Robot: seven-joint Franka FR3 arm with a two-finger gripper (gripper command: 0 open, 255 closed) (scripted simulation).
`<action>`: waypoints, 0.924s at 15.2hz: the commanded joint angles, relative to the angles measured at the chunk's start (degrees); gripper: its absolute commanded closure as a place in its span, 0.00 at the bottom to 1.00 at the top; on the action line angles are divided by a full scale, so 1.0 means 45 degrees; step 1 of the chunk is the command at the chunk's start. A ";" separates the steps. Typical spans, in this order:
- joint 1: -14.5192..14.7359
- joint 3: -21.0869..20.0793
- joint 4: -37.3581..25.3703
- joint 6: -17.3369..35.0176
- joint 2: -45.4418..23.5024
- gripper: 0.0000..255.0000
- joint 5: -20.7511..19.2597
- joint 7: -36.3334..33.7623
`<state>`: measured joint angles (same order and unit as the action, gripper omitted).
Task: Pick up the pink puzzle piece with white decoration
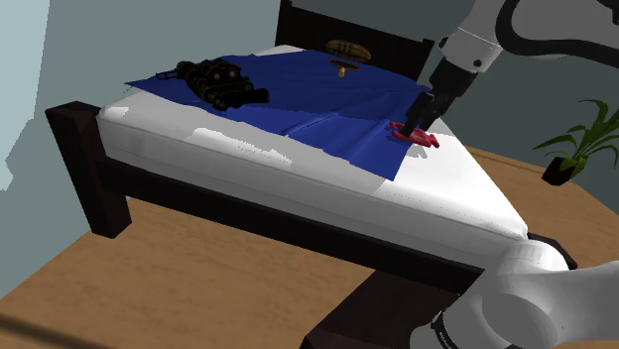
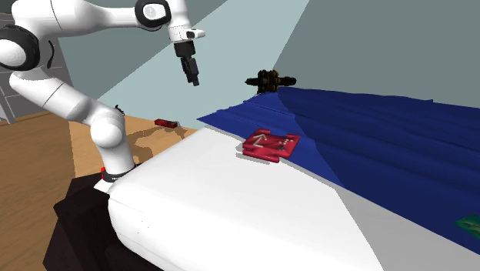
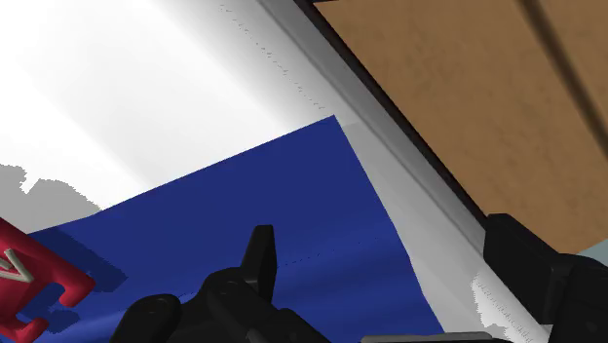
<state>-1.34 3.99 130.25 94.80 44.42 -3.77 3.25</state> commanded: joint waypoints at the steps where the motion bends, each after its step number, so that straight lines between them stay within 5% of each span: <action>1: 0.0000 0.0000 0.0000 0.0000 0.0000 0.00 0.0000 0.0000; 14: -0.0033 0.3661 -0.2753 0.0999 -0.4422 0.00 -0.0984 0.5208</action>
<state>-1.57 18.97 119.70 99.01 26.86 -8.22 24.39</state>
